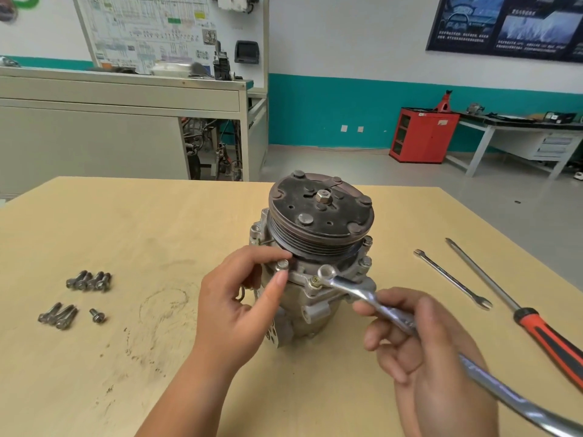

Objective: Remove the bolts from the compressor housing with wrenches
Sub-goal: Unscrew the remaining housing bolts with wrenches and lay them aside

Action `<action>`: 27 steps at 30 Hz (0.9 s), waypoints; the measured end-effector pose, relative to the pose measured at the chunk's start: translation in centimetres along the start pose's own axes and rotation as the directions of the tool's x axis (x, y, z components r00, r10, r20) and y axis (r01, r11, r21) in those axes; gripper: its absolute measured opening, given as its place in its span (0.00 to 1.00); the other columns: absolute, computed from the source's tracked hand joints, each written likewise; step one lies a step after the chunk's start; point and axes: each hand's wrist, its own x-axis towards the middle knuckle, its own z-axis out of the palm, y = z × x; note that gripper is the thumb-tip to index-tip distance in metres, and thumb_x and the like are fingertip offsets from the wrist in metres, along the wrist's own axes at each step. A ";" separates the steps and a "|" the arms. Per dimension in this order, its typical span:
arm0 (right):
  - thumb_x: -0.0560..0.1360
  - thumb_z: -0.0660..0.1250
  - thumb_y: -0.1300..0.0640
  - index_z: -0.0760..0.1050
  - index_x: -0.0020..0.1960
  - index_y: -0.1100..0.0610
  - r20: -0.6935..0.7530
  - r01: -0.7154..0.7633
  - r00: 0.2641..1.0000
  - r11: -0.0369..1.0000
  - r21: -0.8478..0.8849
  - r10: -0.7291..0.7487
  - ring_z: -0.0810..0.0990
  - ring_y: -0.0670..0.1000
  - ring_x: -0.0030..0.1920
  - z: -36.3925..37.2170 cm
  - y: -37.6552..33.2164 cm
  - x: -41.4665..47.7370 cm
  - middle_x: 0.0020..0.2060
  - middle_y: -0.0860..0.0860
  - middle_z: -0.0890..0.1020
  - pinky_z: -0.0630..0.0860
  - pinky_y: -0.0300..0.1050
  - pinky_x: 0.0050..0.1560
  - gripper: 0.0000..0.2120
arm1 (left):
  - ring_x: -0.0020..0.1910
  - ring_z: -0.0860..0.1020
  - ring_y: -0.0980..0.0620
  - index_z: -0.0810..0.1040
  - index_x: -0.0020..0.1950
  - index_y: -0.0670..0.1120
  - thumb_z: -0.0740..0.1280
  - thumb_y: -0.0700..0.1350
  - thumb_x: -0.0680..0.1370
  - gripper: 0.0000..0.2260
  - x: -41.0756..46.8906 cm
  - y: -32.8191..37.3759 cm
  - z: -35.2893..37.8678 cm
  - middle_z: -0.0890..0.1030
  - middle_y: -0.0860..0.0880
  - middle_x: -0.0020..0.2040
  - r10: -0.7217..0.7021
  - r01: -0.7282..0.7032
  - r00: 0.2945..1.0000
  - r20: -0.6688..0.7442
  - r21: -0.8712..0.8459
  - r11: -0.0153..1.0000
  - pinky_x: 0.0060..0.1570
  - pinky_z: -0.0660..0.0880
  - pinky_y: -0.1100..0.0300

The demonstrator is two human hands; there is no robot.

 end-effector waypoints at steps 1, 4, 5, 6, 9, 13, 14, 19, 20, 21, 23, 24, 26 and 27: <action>0.57 0.70 0.29 0.82 0.39 0.49 0.008 0.013 1.000 0.999 -0.051 -0.013 0.77 0.45 0.25 0.3 0.2 -0.3 0.36 0.55 0.85 0.60 0.28 0.20 0.24 | 0.35 0.70 0.60 0.79 0.50 0.56 0.65 0.49 0.73 0.07 0.0 -0.1 -0.1 0.77 0.62 0.37 -0.002 0.002 1.000 -0.002 -0.002 1.000 0.37 0.66 0.69; 0.58 0.70 0.29 0.82 0.41 0.47 0.008 0.065 0.998 0.985 -0.159 -0.064 0.77 0.45 0.25 0.5 0.1 -0.7 0.39 0.53 0.85 0.66 0.26 0.25 0.24 | 0.33 0.69 0.59 0.80 0.49 0.57 0.67 0.49 0.72 0.07 -0.2 -0.2 0.0 0.77 0.59 0.36 -0.019 0.018 0.999 -0.034 -0.019 1.000 0.36 0.66 0.68; 0.59 0.70 0.29 0.81 0.41 0.47 0.009 0.074 0.997 0.980 -0.185 -0.074 0.77 0.45 0.25 0.5 0.0 -0.7 0.39 0.52 0.85 0.67 0.25 0.27 0.24 | 0.33 0.69 0.58 0.80 0.48 0.57 0.69 0.49 0.71 0.07 -0.2 -0.3 0.0 0.78 0.56 0.37 -0.034 0.033 0.998 -0.054 -0.030 0.999 0.36 0.66 0.67; 0.59 0.69 0.29 0.81 0.41 0.48 0.014 0.079 0.997 0.976 -0.203 -0.078 0.77 0.46 0.24 0.6 -0.2 -0.8 0.39 0.52 0.86 0.67 0.25 0.27 0.24 | 0.33 0.69 0.58 0.79 0.46 0.57 0.70 0.50 0.70 0.06 -0.2 -0.3 0.1 0.79 0.55 0.38 -0.049 0.046 0.996 -0.073 -0.043 0.998 0.37 0.67 0.67; 0.61 0.68 0.30 0.81 0.40 0.49 0.036 0.106 0.994 0.968 -0.226 -0.100 0.76 0.45 0.23 0.8 -0.2 -1.0 0.37 0.52 0.85 0.66 0.24 0.27 0.23 | 0.34 0.69 0.58 0.78 0.42 0.54 0.73 0.50 0.67 0.06 0.1 -0.2 0.3 0.77 0.58 0.36 -0.069 0.063 0.992 -0.109 -0.061 0.996 0.37 0.66 0.70; 0.65 0.68 0.37 0.81 0.40 0.49 0.031 0.116 0.993 0.956 -0.270 -0.112 0.75 0.44 0.23 0.3 0.0 -0.4 0.36 0.51 0.85 0.65 0.25 0.25 0.16 | 0.34 0.68 0.57 0.75 0.38 0.54 0.74 0.50 0.66 0.08 0.4 0.0 0.6 0.73 0.60 0.35 -0.064 0.059 0.990 -0.128 -0.044 0.997 0.37 0.65 0.69; 0.65 0.67 0.37 0.81 0.40 0.49 0.035 0.100 0.995 0.961 -0.257 -0.094 0.75 0.45 0.23 0.0 0.1 0.1 0.35 0.52 0.85 0.65 0.27 0.24 0.17 | 0.34 0.68 0.57 0.75 0.38 0.54 0.73 0.50 0.66 0.08 0.5 0.0 0.6 0.73 0.59 0.35 -0.072 0.066 0.989 -0.131 -0.046 0.997 0.37 0.65 0.69; 0.66 0.71 0.46 0.83 0.36 0.54 0.166 -0.116 0.978 0.989 -0.090 0.130 0.71 0.47 0.21 -2.4 -0.5 4.4 0.30 0.58 0.83 0.58 0.30 0.20 0.11 | 0.34 0.69 0.59 0.75 0.41 0.56 0.73 0.53 0.66 0.09 0.7 0.2 0.3 0.74 0.61 0.36 -0.088 0.087 0.993 -0.073 -0.010 0.996 0.37 0.65 0.72; 0.66 0.71 0.47 0.83 0.36 0.55 0.238 -0.141 0.959 0.987 -0.079 0.156 0.71 0.47 0.21 -2.7 -0.9 5.4 0.30 0.58 0.83 0.57 0.30 0.20 0.11 | 0.35 0.70 0.59 0.75 0.42 0.57 0.73 0.53 0.66 0.09 0.6 0.2 0.1 0.76 0.61 0.37 -0.087 0.086 0.995 -0.055 -0.011 0.996 0.37 0.66 0.72; 0.65 0.73 0.46 0.82 0.36 0.56 0.308 -0.144 0.938 0.987 -0.078 0.161 0.72 0.47 0.21 -3.0 -1.3 6.1 0.31 0.59 0.83 0.58 0.30 0.20 0.12 | 0.35 0.71 0.59 0.76 0.44 0.58 0.73 0.53 0.67 0.09 0.5 0.3 -0.1 0.77 0.59 0.39 -0.086 0.086 0.996 -0.037 -0.019 0.996 0.37 0.67 0.70; 0.64 0.73 0.41 0.82 0.38 0.56 0.397 -0.115 0.905 0.986 -0.118 0.153 0.73 0.47 0.22 -3.2 -1.9 6.9 0.32 0.58 0.83 0.58 0.30 0.21 0.17 | 0.35 0.72 0.57 0.77 0.47 0.59 0.72 0.52 0.68 0.09 0.2 0.2 -0.5 0.80 0.56 0.42 -0.079 0.079 0.997 -0.009 -0.031 0.996 0.37 0.69 0.67; 0.64 0.72 0.39 0.83 0.38 0.55 0.417 -0.092 0.897 0.985 -0.145 0.145 0.73 0.47 0.22 -3.2 -2.1 6.8 0.32 0.58 0.83 0.59 0.30 0.22 0.18 | 0.35 0.73 0.57 0.78 0.47 0.58 0.70 0.51 0.69 0.08 0.1 0.2 -0.6 0.80 0.56 0.41 -0.070 0.070 0.998 0.001 -0.026 0.997 0.36 0.69 0.66; 0.65 0.70 0.38 0.82 0.39 0.54 0.413 -0.037 0.904 0.982 -0.184 0.111 0.75 0.47 0.23 -2.9 -2.0 6.2 0.33 0.58 0.84 0.60 0.30 0.22 0.19 | 0.33 0.73 0.58 0.79 0.49 0.56 0.68 0.49 0.71 0.08 -0.1 0.1 -0.6 0.80 0.55 0.40 -0.050 0.050 0.999 0.009 -0.020 0.999 0.35 0.69 0.66; 0.66 0.70 0.39 0.82 0.39 0.54 0.393 -0.015 0.915 0.981 -0.191 0.090 0.75 0.48 0.23 -2.8 -1.7 5.8 0.33 0.58 0.84 0.60 0.30 0.22 0.17 | 0.33 0.73 0.58 0.79 0.51 0.55 0.67 0.48 0.72 0.09 -0.1 0.1 -0.6 0.81 0.56 0.41 -0.047 0.047 0.999 0.005 -0.029 0.998 0.35 0.69 0.65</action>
